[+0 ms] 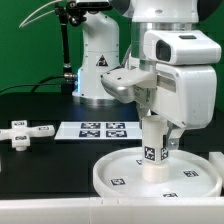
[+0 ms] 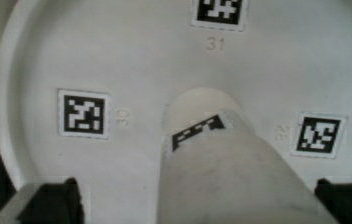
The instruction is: Assemble round table
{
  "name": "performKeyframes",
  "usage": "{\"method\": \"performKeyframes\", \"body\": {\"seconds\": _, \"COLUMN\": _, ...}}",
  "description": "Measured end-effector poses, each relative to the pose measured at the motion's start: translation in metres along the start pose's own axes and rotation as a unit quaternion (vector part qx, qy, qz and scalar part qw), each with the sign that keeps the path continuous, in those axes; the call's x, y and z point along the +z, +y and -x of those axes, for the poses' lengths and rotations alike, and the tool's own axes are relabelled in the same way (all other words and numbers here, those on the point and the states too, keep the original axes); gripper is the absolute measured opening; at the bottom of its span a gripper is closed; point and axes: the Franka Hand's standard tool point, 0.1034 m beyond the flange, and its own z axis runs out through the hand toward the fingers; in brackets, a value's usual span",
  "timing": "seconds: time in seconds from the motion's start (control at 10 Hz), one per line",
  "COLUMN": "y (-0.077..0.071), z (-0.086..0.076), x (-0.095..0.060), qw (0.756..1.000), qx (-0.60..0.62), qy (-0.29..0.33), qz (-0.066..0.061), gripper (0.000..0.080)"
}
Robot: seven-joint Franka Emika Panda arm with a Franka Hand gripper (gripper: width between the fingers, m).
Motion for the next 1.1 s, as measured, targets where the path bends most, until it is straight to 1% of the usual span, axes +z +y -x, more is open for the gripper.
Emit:
{"method": "performKeyframes", "body": {"seconds": 0.1, "y": -0.0006, "z": 0.0003, "x": 0.0004, "qw": 1.000, "qx": 0.000, "qy": 0.000, "qz": -0.001, "gripper": 0.0412}}
{"method": "performKeyframes", "body": {"seconds": 0.2, "y": -0.0034, "z": 0.0007, "x": 0.0023, "qw": 1.000, "qx": 0.001, "qy": 0.001, "qz": -0.006, "gripper": 0.0412}}
{"method": "performKeyframes", "body": {"seconds": 0.7, "y": -0.0038, "z": 0.0008, "x": 0.0027, "qw": 1.000, "qx": 0.021, "qy": 0.001, "qz": -0.006, "gripper": 0.0412}}
{"method": "performKeyframes", "body": {"seconds": 0.8, "y": -0.0040, "z": 0.0003, "x": 0.0028, "qw": 0.999, "qx": 0.049, "qy": 0.002, "qz": -0.007, "gripper": 0.0412}}
{"method": "performKeyframes", "body": {"seconds": 1.0, "y": -0.0047, "z": 0.0016, "x": 0.0004, "qw": 0.990, "qx": 0.143, "qy": 0.001, "qz": -0.015, "gripper": 0.0412}}
{"method": "performKeyframes", "body": {"seconds": 1.1, "y": -0.0057, "z": 0.0014, "x": 0.0014, "qw": 0.977, "qx": 0.210, "qy": 0.001, "qz": -0.018, "gripper": 0.0412}}
